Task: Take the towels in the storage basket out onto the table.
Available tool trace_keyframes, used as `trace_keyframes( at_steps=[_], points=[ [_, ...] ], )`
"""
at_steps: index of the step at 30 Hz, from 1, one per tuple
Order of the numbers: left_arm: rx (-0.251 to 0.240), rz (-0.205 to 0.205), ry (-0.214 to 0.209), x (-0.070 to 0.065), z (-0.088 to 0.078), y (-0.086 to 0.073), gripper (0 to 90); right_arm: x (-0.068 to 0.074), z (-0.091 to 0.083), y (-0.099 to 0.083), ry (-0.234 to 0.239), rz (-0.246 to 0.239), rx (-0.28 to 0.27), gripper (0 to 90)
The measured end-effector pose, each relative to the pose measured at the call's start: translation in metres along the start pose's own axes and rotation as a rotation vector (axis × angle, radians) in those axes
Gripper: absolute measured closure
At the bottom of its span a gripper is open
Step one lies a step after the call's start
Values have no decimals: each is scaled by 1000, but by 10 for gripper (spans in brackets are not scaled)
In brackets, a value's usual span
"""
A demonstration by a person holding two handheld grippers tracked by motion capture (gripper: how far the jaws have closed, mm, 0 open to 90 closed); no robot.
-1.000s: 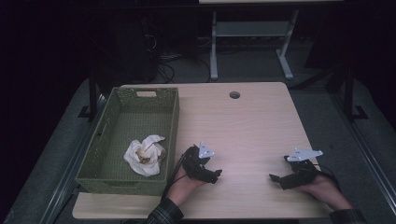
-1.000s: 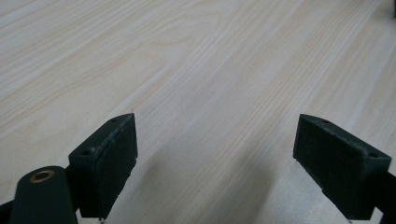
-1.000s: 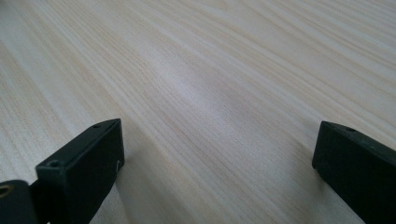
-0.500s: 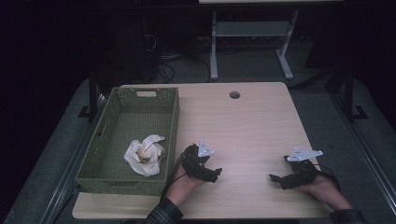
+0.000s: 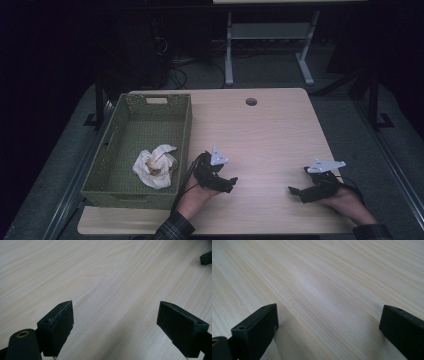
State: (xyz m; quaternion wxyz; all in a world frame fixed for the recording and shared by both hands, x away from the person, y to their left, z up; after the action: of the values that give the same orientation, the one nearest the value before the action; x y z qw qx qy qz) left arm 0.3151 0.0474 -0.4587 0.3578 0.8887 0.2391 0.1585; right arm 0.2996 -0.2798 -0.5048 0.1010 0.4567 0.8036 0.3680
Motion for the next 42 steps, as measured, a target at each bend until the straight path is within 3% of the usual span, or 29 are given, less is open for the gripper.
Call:
trace_keyframes(
  at_steps=[23, 42],
  points=[
    [-21, -27, -18, 9, -14, 20, 136, 0, 0, 0, 0, -4, -1, 16],
    [-76, -2, -47, 19, -30, 44, 135, 0, 0, 0, -1, -2, -2, 16]
  ],
)
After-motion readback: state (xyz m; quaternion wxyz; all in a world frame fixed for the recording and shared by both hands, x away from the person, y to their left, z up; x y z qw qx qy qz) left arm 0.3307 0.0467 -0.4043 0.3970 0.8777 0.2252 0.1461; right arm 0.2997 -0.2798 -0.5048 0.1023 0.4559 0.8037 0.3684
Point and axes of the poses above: each handheld gripper's, and its own axes: z roughly forward along the jaws, y roughly out of its top, x roughly to its left, the point moved 3 cm from there along z, roughly forward along the jaws, and after that the axes turned 11 degrees about z, right-handed, at the moved point
